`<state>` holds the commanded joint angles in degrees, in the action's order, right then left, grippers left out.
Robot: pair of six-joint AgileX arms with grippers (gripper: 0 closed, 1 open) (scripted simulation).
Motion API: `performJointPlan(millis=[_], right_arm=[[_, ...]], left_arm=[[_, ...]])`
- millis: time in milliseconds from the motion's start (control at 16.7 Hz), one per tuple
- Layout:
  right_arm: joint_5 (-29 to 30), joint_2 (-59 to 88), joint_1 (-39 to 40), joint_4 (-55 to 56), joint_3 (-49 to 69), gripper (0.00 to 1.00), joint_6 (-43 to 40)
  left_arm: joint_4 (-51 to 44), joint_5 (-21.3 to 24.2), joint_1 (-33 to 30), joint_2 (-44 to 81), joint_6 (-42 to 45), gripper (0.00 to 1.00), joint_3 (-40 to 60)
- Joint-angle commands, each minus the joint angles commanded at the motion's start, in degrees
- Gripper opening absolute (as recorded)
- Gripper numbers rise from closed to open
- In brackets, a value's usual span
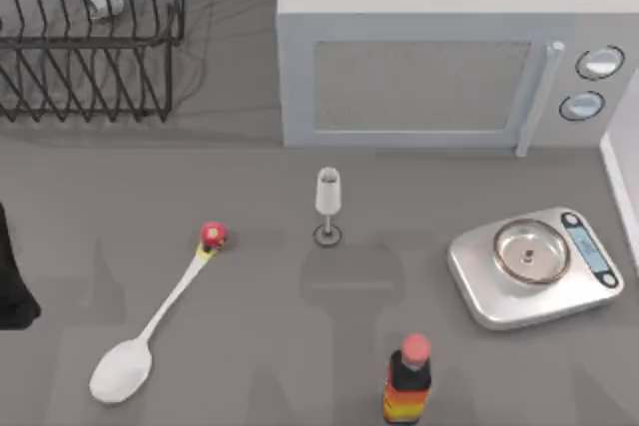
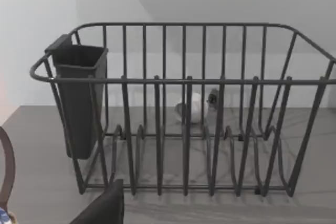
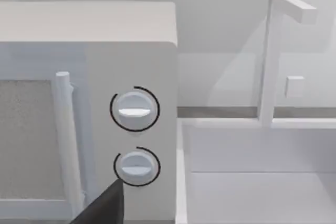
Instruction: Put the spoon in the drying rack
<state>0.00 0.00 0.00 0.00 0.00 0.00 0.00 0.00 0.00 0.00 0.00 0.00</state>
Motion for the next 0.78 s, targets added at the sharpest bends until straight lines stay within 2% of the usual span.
performJointPlan(millis=[180, 360, 540, 780], right_arm=[[0.0, 0.0, 0.0, 0.0, 0.0, 1.0, 0.0], [0.0, 0.0, 0.0, 0.0, 0.0, 1.0, 0.0], [0.0, 0.0, 0.0, 0.0, 0.0, 1.0, 0.0], [0.0, 0.0, 0.0, 0.0, 0.0, 1.0, 0.0]], left_arm=[[-0.5, 0.0, -0.2, 0.6, 0.0, 1.0, 0.6], [-4.3, 0.2, -2.0, 6.0, 0.1, 1.0, 5.7], [-11.3, 0.1, -4.9, 17.0, 0.3, 1.0, 14.6], [-23.7, 0.0, -9.7, 39.0, 0.9, 1.0, 29.2]])
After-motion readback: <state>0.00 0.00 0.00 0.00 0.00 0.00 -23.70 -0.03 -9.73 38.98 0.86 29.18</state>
